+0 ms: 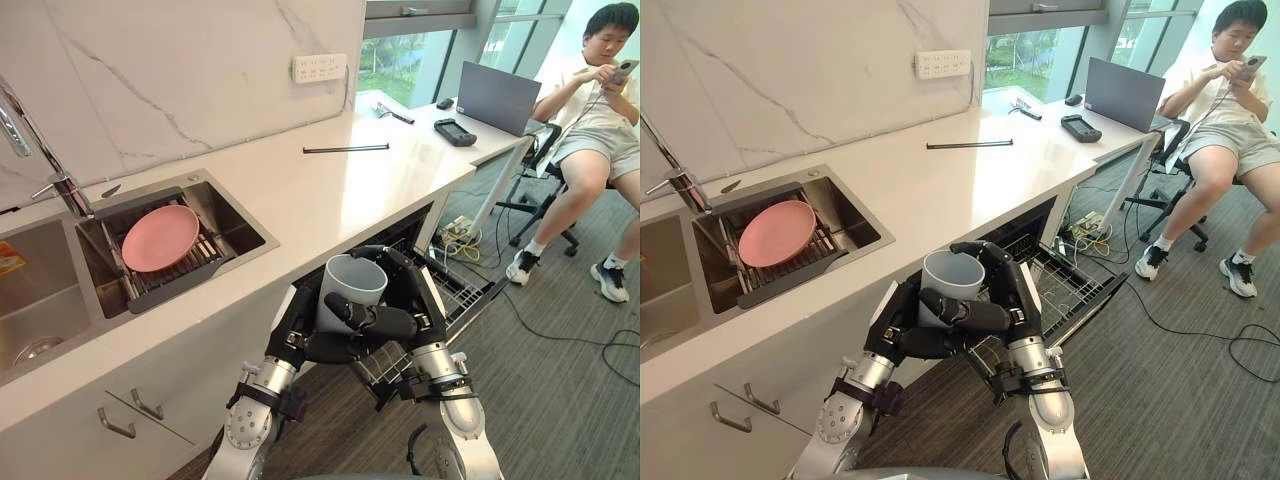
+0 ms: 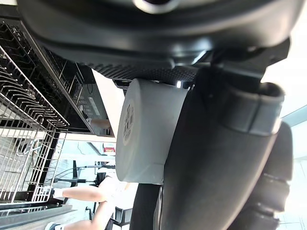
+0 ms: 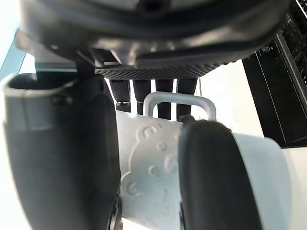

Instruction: Walk over to the sink, pick up the cup, carry it to the dishwasher, place the cup inside the dishwasher, then close the dishwasher door

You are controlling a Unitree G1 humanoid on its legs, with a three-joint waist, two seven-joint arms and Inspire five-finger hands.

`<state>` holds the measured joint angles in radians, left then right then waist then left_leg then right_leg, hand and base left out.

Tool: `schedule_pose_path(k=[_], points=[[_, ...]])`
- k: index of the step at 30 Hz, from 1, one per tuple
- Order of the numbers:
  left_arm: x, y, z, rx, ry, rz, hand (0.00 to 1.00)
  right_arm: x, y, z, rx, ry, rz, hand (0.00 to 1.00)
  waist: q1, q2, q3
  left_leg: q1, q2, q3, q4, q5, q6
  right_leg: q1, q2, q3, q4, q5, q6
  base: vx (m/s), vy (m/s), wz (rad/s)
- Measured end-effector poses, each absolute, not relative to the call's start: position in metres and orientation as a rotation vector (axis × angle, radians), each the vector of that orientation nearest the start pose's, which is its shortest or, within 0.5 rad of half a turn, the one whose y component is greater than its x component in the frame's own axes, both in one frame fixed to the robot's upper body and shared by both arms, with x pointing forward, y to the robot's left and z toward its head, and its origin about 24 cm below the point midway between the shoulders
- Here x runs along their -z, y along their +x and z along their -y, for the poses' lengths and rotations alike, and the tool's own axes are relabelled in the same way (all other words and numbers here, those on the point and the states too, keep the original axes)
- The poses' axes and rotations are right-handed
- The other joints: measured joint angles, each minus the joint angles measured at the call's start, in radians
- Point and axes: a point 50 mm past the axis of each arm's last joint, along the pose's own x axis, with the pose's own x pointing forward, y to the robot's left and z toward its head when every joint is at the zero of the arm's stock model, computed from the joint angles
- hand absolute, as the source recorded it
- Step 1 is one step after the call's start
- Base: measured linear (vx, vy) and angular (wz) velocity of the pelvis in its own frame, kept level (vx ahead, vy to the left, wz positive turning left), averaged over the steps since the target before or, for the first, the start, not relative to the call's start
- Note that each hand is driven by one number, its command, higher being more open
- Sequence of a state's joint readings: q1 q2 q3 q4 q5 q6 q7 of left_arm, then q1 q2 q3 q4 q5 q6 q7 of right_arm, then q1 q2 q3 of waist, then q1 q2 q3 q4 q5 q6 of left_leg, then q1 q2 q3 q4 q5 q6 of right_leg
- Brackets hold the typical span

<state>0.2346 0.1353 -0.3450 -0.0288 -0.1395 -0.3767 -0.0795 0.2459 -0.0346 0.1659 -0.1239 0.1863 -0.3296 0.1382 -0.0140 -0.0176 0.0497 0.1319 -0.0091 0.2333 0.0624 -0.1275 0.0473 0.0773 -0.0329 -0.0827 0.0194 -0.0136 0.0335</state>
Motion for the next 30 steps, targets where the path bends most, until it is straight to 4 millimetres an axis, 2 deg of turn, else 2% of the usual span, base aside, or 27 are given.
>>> schedule_pose_path(k=[5,10,12,19,25,30], points=[[-0.029,0.194,-0.112,0.272,-0.127,0.148,1.00,-0.051,0.201,0.130,-0.143,0.157,0.238,0.00,0.000,-0.001,0.008,0.001,0.000,-0.004,-0.001,0.000,0.000,-0.001,0.000,-0.002,0.007,-0.006,0.000,0.00,0.000,0.00],[-0.038,0.195,-0.156,-0.055,-0.231,0.237,1.00,-0.048,0.196,0.182,0.305,0.145,0.241,0.00,0.003,-0.001,0.024,0.002,-0.001,-0.004,-0.004,-0.001,-0.001,-0.003,-0.002,-0.003,0.015,-0.012,0.000,0.00,0.000,0.00],[-0.037,0.191,-0.160,-0.077,-0.227,0.235,1.00,-0.047,0.189,0.191,0.382,0.137,0.240,0.00,0.002,0.000,0.024,0.003,-0.001,-0.004,-0.006,-0.001,-0.002,-0.003,-0.001,-0.003,0.012,-0.012,0.000,0.00,0.000,0.00],[-0.037,0.186,-0.134,0.030,-0.272,0.221,1.00,-0.051,0.185,0.176,0.364,0.163,0.257,0.00,0.000,0.001,0.024,0.003,0.002,0.001,-0.007,-0.004,-0.006,-0.004,0.002,0.002,0.007,-0.012,0.000,0.00,0.001,0.00],[-0.037,0.186,-0.134,0.048,-0.264,0.220,1.00,-0.052,0.185,0.178,0.359,0.142,0.261,0.00,0.001,0.001,0.023,0.001,0.004,0.007,-0.007,-0.004,-0.007,-0.008,0.006,0.008,0.006,-0.011,-0.001,0.00,0.000,-0.02],[-0.035,0.184,-0.130,0.207,-0.240,0.204,1.00,-0.053,0.185,0.180,0.309,0.084,0.265,0.00,0.000,0.002,0.023,-0.004,0.006,0.012,-0.007,-0.005,-0.009,-0.011,0.009,0.013,-0.002,-0.008,-0.003,0.00,0.000,-0.02]])
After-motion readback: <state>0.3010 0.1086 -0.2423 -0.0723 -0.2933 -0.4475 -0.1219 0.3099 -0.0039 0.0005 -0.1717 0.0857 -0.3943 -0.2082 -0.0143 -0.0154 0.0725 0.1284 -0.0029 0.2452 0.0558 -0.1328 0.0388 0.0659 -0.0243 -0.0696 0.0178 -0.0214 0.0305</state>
